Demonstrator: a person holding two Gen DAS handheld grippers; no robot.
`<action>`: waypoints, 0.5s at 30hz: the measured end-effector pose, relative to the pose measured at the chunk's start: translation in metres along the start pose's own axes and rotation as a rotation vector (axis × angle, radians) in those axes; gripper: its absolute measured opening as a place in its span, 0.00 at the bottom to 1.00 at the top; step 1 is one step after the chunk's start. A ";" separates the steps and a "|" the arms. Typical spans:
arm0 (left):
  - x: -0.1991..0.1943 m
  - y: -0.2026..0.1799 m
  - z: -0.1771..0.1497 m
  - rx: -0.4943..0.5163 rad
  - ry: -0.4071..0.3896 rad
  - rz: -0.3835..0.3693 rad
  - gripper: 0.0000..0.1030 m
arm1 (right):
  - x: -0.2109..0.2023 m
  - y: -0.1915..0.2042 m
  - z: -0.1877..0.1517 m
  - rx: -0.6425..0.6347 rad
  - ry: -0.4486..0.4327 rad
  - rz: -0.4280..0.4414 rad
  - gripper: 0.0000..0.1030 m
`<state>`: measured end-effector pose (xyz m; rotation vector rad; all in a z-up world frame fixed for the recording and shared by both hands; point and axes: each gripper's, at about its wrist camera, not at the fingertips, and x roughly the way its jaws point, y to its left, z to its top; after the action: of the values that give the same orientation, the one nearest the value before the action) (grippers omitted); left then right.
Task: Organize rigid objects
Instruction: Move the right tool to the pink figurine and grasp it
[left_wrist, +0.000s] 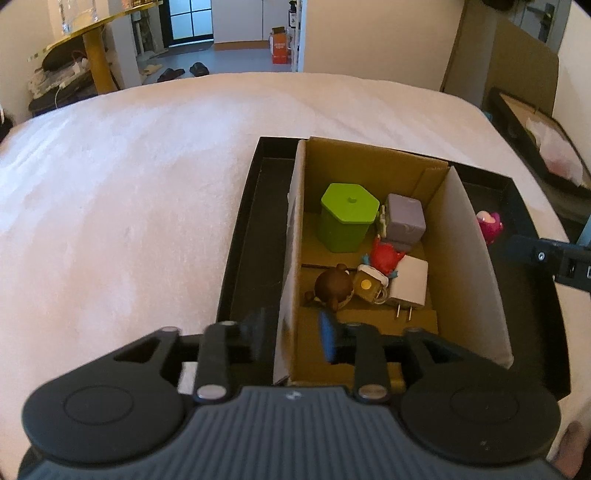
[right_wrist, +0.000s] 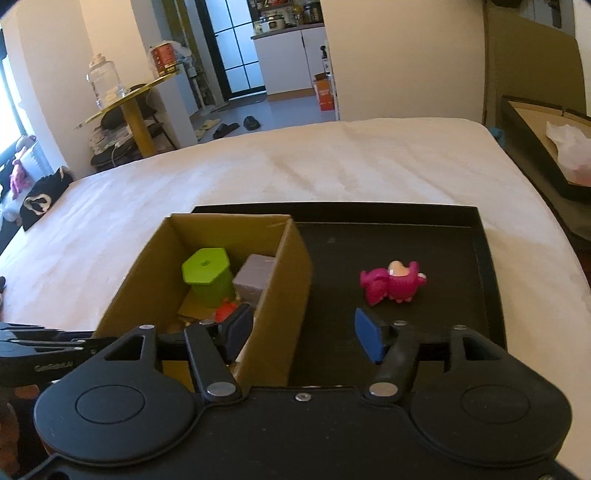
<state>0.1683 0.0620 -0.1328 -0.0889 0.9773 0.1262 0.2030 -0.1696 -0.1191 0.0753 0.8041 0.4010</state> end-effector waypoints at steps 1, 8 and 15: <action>0.000 -0.002 0.001 0.006 -0.001 0.007 0.43 | 0.002 -0.003 0.000 0.002 -0.002 -0.003 0.60; 0.005 -0.012 0.006 0.045 0.019 0.076 0.60 | 0.017 -0.028 -0.003 0.025 -0.020 -0.019 0.75; 0.009 -0.020 0.010 0.047 0.022 0.140 0.69 | 0.037 -0.047 -0.008 0.017 -0.058 -0.046 0.81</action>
<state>0.1847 0.0442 -0.1347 0.0214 1.0078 0.2309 0.2352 -0.2002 -0.1601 0.0838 0.7507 0.3474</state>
